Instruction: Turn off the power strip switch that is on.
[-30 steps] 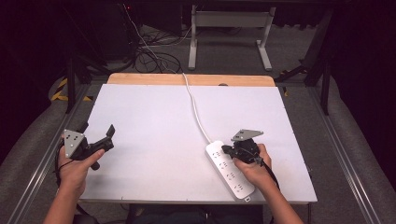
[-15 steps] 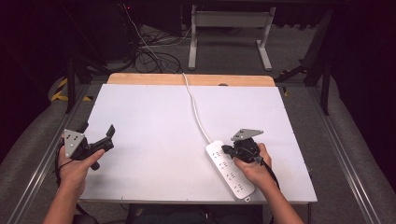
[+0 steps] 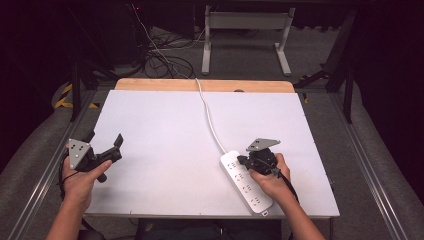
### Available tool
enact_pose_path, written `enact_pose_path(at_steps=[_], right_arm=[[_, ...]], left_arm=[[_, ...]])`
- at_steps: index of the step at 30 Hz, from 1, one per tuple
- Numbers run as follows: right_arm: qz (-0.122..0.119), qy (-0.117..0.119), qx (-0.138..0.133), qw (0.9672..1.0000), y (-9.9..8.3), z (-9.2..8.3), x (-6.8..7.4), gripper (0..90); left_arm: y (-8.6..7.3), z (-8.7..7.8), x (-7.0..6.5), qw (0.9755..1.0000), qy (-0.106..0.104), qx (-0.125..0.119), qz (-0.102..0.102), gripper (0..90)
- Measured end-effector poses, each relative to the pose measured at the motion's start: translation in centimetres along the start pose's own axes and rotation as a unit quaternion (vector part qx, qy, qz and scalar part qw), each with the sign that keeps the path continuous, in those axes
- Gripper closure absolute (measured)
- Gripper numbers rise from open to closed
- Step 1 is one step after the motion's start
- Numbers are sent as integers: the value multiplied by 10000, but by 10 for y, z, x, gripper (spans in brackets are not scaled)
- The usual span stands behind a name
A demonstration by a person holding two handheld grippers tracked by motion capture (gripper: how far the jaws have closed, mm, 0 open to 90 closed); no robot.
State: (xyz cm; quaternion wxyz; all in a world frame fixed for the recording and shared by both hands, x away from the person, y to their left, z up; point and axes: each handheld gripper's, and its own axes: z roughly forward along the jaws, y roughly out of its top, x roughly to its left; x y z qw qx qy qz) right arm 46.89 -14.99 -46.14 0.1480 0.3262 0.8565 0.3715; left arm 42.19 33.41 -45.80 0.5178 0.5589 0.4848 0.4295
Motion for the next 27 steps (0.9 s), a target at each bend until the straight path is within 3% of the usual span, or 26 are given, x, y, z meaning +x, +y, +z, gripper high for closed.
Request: enact_pose_path(at_steps=[11, 15, 19, 22, 27], right_arm=[[50, 7, -88, 9999, 0, -1, -1, 900], [97, -54, 3, 9999, -1, -3, -6, 900], [-55, -123, 24, 9999, 0, -4, -3, 900], [-61, -123, -134, 9998, 2, -7, -4, 900], [209, -97, -783, 9967, 4, -30, -17, 900]], left_arm=[[0, 0, 0, 10000, -2, -3, -27, 54], [0, 0, 0, 10000, 2, 2, -33, 54], [0, 0, 1, 10000, 4, 6, -17, 54], [0, 0, 1, 10000, -3, 4, -16, 54], [0, 0, 2, 10000, 3, -1, -27, 54]])
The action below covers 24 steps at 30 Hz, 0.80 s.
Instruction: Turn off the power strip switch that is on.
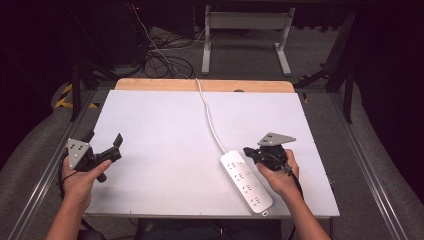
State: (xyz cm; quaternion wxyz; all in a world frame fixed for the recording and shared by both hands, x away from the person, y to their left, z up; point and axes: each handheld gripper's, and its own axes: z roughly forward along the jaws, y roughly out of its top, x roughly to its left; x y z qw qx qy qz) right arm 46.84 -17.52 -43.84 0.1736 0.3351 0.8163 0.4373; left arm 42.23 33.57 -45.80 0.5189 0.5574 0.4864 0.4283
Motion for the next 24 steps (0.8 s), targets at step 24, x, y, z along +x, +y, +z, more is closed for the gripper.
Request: enact_pose_path(at_steps=[24], right_arm=[[356, 257, -2569, 9654, -31, -71, -59, 900]], left_arm=[[0, -1, 1, 10000, 31, -6, -33, 55]])
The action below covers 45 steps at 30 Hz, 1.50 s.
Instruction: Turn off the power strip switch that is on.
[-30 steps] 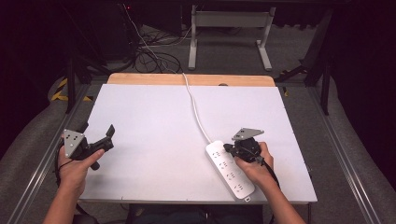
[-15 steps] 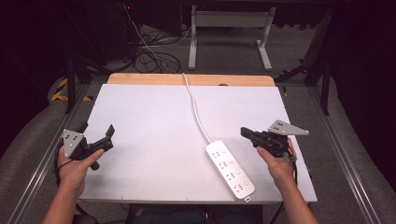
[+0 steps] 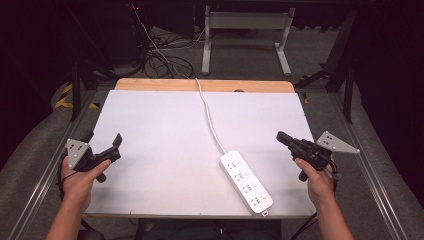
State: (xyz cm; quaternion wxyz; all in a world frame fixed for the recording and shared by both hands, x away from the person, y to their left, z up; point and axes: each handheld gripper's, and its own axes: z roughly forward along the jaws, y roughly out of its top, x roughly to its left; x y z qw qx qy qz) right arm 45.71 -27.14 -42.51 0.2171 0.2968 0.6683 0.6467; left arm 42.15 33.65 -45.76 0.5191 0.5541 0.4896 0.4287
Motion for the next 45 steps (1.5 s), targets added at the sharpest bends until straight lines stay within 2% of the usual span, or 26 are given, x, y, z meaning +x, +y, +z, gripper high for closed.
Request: enact_pose_path(at_steps=[13, 16, 17, 19, 20, 21, 22, 23, 25, 29, 30, 33, 45], right_arm=[[-68, 43, 18, 10000, 0, 1, 0, 882], [-69, 12, 17, 10000, 0, 2, 1, 756], [-69, 12, 17, 10000, 0, 2, 1, 756], [-2, -118, 6, 9999, 0, 3, 1, 623], [82, -210, 1, 9997, -1, 5, 0, 456], [82, -210, 1, 9997, -1, 5, 0, 456], [49, -272, 35, 9996, -2, 7, -2, 331], [49, -272, 35, 9996, -2, 7, -2, 331], [-45, -307, 63, 9995, -7, 9, -4, 198], [-15, -305, 45, 9995, -8, 8, -5, 174], [-21, -300, 22, 9995, -8, 8, -4, 119], [-49, -313, 36, 9995, -9, 8, -4, 74], [-63, -319, 112, 9994, -12, 11, -2, 38]], left_arm=[[0, 0, 0, 10000, -8, 7, -1, 56], [0, 0, 0, 10000, -17, 8, 8, 56], [0, 0, 0, 10000, -19, 8, 10, 56], [0, 0, 0, 10000, -21, 6, 13, 56], [0, 0, 0, 10000, -21, 7, 12, 56], [0, 0, 0, 10000, -21, 7, 11, 56], [0, 0, 0, 10000, -22, 6, 12, 56], [0, 0, 0, 10000, -23, 7, 14, 56], [0, 0, 0, 10000, -19, 6, 4, 56], [0, 1, 0, 10000, -24, 5, 9, 56], [0, 1, 0, 10000, -21, 6, 19, 56], [0, 2, -1, 10000, -36, 20, -5, 56], [-1, 0, 1, 10000, -14, 22, -42, 56]])
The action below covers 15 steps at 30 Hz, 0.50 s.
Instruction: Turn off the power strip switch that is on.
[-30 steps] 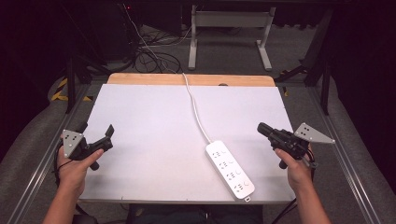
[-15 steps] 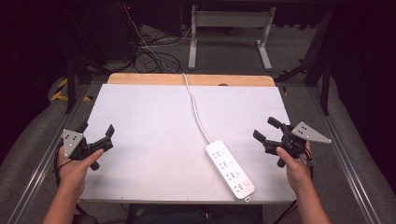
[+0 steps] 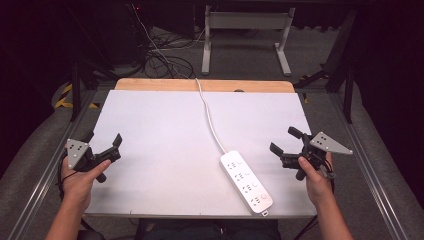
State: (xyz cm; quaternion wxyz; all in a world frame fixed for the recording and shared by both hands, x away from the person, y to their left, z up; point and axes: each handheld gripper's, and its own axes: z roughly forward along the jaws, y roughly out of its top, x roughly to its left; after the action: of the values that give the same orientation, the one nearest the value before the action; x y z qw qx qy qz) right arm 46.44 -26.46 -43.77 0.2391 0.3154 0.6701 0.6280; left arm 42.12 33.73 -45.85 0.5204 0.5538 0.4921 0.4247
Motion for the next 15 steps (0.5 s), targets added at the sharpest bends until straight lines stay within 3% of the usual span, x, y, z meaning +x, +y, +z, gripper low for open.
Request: enact_pose_path(at_steps=[6, 15], right_arm=[[-1, 4, 146, 9999, -3, 4, 0, 45], [39, 34, 127, 9999, -3, 6, -1, 51]], left_arm=[[0, -3, 1, 10000, 28, -4, 30, 56], [0, -4, 3, 10000, 46, 1, 28, 57]])
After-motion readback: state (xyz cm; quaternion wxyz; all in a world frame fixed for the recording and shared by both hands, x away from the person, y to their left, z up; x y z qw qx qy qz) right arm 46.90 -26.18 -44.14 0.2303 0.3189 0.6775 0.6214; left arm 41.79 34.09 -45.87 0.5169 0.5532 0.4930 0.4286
